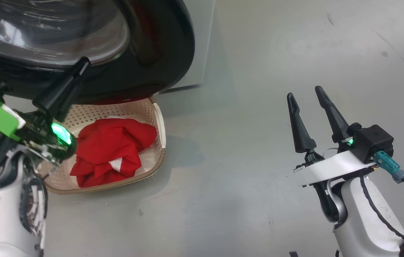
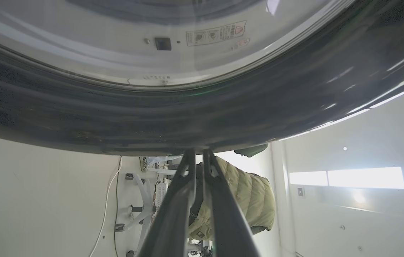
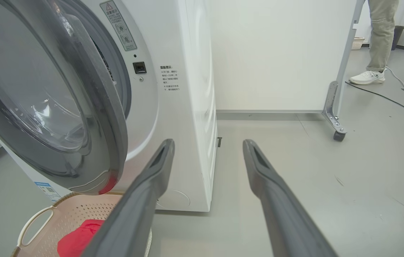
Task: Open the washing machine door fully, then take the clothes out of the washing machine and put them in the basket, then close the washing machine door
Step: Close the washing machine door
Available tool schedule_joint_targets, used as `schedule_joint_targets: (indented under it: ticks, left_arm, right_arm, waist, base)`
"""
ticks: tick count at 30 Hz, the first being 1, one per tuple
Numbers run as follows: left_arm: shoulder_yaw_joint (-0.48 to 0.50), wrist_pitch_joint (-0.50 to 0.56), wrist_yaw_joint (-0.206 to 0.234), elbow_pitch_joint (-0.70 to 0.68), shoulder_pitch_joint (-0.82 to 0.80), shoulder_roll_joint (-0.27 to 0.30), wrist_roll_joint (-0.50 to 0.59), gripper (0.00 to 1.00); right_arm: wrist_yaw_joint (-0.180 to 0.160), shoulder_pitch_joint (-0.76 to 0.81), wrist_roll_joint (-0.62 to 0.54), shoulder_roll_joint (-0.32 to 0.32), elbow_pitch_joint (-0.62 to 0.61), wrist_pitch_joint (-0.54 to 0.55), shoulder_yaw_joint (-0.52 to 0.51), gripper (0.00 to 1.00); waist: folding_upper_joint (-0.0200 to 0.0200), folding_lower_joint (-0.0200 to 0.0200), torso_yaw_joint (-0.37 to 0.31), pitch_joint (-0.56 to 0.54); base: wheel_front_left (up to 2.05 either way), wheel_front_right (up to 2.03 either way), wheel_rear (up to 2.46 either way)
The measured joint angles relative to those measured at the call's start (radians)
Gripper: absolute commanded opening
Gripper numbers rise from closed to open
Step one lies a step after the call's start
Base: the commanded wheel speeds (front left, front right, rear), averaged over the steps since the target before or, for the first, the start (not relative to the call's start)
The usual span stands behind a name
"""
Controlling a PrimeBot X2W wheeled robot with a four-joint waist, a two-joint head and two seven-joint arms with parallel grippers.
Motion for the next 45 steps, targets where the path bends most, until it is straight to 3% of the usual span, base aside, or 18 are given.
schedule_joint_targets:
  ticks: [2, 3, 5, 14, 27, 30, 34, 42, 45]
  left_arm:
    - [0.0, 0.0, 0.0, -0.016, 0.035, -0.016, -0.001, 0.47]
    - [0.0, 0.0, 0.0, -0.016, 0.035, -0.016, -0.001, 0.69]
    - [0.001, 0.005, 0.0, -0.03, 0.073, -0.025, -0.004, 1.0]
    - [0.068, -0.073, -0.001, -0.131, 0.231, -0.047, 0.022, 1.0]
    - [0.108, -0.345, -0.001, -0.193, 0.371, -0.061, 0.268, 1.0]
    - [0.107, -0.424, -0.001, -0.227, 0.381, -0.061, 0.356, 1.0]
    - [0.074, -0.525, -0.001, -0.299, 0.39, -0.059, 0.558, 1.0]
    - [-0.021, -0.707, -0.001, -0.368, 0.467, 0.029, 0.989, 1.0]
    - [-0.054, -0.746, -0.001, -0.363, 0.513, 0.03, 1.082, 1.0]
  right_arm:
    - [0.0, 0.003, -0.002, 0.0, 0.0, 0.0, -0.008, 1.0]
    - [0.0, 0.003, -0.002, 0.0, 0.0, 0.0, -0.008, 1.0]
    - [0.0, 0.01, -0.003, -0.001, 0.001, 0.0, -0.015, 1.0]
    - [0.001, 0.044, -0.02, -0.005, 0.02, 0.0, -0.027, 1.0]
    - [0.003, 0.094, -0.03, -0.005, 0.045, 0.0, -0.046, 1.0]
    - [0.006, 0.105, -0.038, -0.005, 0.049, 0.0, -0.051, 1.0]
    - [0.009, 0.111, -0.04, -0.006, 0.05, 0.0, -0.057, 1.0]
    - [0.009, 0.143, -0.049, -0.01, 0.055, 0.0, -0.064, 1.0]
    - [0.01, 0.163, -0.054, -0.011, 0.061, 0.0, -0.063, 1.0]
  waist:
    - [0.0, 0.0, 0.017, -0.007]
    - [0.0, 0.0, 0.017, -0.007]
    - [0.0, 0.0, 0.034, -0.015]
    - [0.0, 0.0, 0.109, -0.067]
    - [0.0, 0.0, 0.164, -0.151]
    - [0.0, 0.0, 0.17, -0.172]
    - [0.0, 0.0, 0.176, -0.201]
    - [0.0, 0.0, 0.179, -0.26]
    - [0.0, 0.0, 0.178, -0.283]
  base:
    - [0.0, 0.0, 0.0]
    - [0.0, 0.0, 0.0]
    - [0.0, 0.0, 0.0]
    - [0.0, 0.0, 0.0]
    - [0.0, 0.0, 0.0]
    - [0.0, 0.0, 0.0]
    - [0.0, 0.0, 0.0]
    - [0.0, 0.0, 0.0]
    - [0.0, 0.0, 0.0]
